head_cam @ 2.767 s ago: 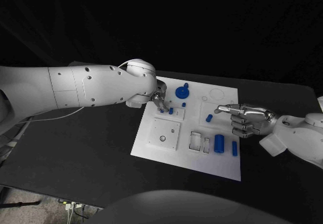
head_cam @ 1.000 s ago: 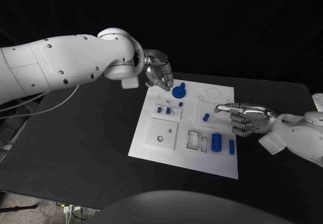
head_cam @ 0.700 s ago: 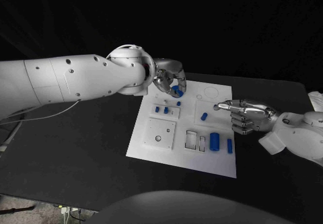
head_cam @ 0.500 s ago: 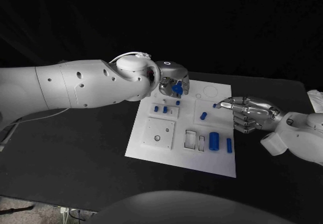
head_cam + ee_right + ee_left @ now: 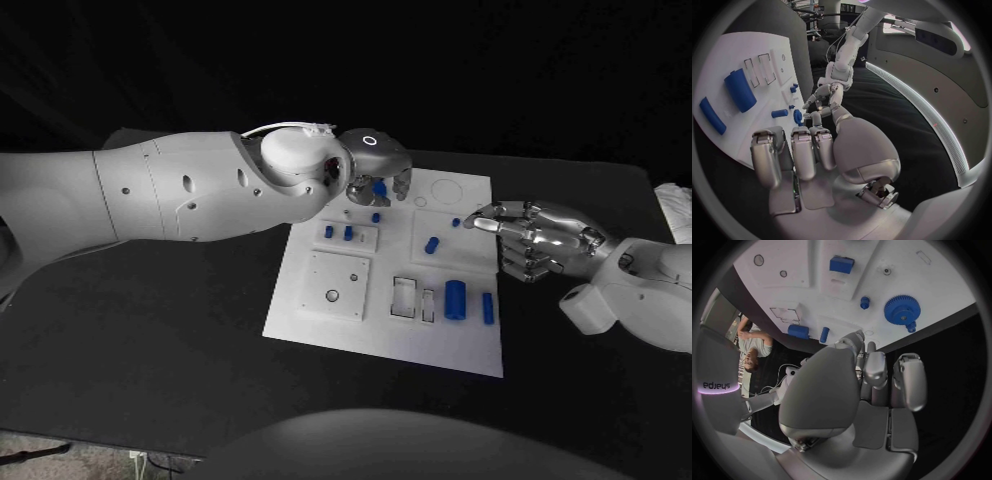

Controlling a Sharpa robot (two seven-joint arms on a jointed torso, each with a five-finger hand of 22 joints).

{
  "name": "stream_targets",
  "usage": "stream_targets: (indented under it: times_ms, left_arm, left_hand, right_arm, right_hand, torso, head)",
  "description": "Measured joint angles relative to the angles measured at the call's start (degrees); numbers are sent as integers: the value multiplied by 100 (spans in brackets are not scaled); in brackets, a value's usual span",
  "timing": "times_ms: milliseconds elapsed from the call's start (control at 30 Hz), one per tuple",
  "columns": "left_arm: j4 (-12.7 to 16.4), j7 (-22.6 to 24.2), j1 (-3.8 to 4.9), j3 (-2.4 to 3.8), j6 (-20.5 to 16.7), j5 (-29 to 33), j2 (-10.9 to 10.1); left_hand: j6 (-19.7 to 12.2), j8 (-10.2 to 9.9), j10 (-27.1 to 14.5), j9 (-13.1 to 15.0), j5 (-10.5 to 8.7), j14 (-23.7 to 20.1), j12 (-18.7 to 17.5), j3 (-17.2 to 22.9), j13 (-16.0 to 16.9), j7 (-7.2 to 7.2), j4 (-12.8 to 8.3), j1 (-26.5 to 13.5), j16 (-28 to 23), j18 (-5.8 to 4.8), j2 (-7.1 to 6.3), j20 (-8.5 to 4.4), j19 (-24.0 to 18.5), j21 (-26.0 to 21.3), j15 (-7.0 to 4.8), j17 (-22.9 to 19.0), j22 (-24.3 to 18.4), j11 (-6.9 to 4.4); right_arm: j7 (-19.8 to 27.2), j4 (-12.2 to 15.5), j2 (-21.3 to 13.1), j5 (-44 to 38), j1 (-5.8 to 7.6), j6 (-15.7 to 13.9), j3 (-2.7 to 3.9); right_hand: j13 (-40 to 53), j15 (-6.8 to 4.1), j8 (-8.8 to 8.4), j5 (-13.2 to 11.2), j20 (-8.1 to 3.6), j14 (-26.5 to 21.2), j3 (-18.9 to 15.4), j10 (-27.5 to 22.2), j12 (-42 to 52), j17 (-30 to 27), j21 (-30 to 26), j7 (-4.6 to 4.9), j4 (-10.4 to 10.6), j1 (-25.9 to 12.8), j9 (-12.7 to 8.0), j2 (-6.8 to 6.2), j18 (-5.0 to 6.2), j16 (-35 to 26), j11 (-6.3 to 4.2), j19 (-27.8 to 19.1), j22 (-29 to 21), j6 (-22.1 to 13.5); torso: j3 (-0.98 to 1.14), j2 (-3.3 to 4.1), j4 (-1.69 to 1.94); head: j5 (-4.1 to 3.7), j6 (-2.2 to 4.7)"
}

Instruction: Assemble the parts on the task board

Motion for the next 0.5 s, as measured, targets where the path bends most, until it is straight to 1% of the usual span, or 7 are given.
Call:
stream_targets:
  times_ms: [67,133,200,367,400,433,500]
  left_arm:
    - [-9,-30,-9,1,15,-54,5]
    - [-22,-63,-24,2,42,-106,2]
    - [-25,-87,-40,3,74,-140,-4]
    - [-19,-140,-76,2,166,-176,-63]
    - [-18,-145,-78,2,173,-176,-72]
    - [-18,-153,-80,2,186,-176,-84]
    - [-18,-169,-83,2,210,-174,-98]
  left_hand:
    - [0,0,27,-10,-25,0,33,-7,0,0,7,-60,-23,0,-60,0,0,0,0,-34,0,8]
    - [20,0,27,-15,-67,0,33,-26,0,-20,26,-77,-23,0,-77,-5,-5,0,0,-44,0,8]
    - [20,0,27,-23,-110,-20,33,-58,0,-20,58,-137,-23,-1,-134,-21,-21,-31,-20,-67,0,8]
    - [20,0,27,-46,-129,-20,33,-108,0,-20,108,-340,-23,-1,-105,-21,-21,-30,-20,-106,0,8]
    - [20,0,27,-46,-129,-20,33,-114,1,-20,114,-346,-23,0,-99,-21,-21,-30,-20,-106,0,8]
    - [20,0,27,-47,-129,-20,33,-122,1,-20,122,-357,-23,-1,-113,-21,-21,-30,-20,-110,-1,8]
    - [20,0,27,-53,-129,-20,50,-122,1,-20,122,-387,-23,0,-83,-20,-21,-33,-20,-117,-1,8]
  right_arm:
    - [4,-11,15,-20,1,-4,0]
    - [6,-30,35,-37,2,-4,0]
    - [8,-49,41,-48,3,-4,0]
    - [8,-87,38,-63,3,-4,0]
    - [8,-91,38,-64,3,-4,0]
    - [8,-98,38,-64,3,-4,0]
    - [8,-117,38,-65,3,-4,0]
  right_hand:
    - [0,0,-19,0,0,0,-16,0,0,0,0,0,-16,0,-7,0,0,0,0,0,0,0]
    - [0,0,-19,0,0,0,-16,0,0,0,0,11,-16,0,-7,0,0,0,0,0,0,11]
    - [0,0,-19,0,0,0,-15,0,0,0,0,20,-16,0,-15,0,0,0,0,0,0,20]
    - [1,0,-19,0,0,0,-31,0,0,4,0,20,0,0,-20,0,0,0,0,0,0,20]
    - [1,0,-19,0,0,0,-31,0,0,5,0,20,0,0,-20,0,0,0,0,0,0,20]
    - [1,0,-19,0,0,0,-31,0,0,5,0,20,0,0,-26,0,0,0,0,0,-1,20]
    - [1,0,-41,0,0,0,-32,0,0,5,0,20,1,0,-29,0,0,0,0,0,-1,20]
  torso:
    - [1,0,-8]
    - [4,-2,-24]
    - [8,-2,-43]
    - [19,-3,-91]
    - [19,-3,-94]
    - [22,-1,-108]
    - [26,3,-129]
  head:
    - [-5,0]
    - [14,0]
    - [36,0]
    - [84,0]
    - [86,0]
    - [95,0]
    - [99,0]
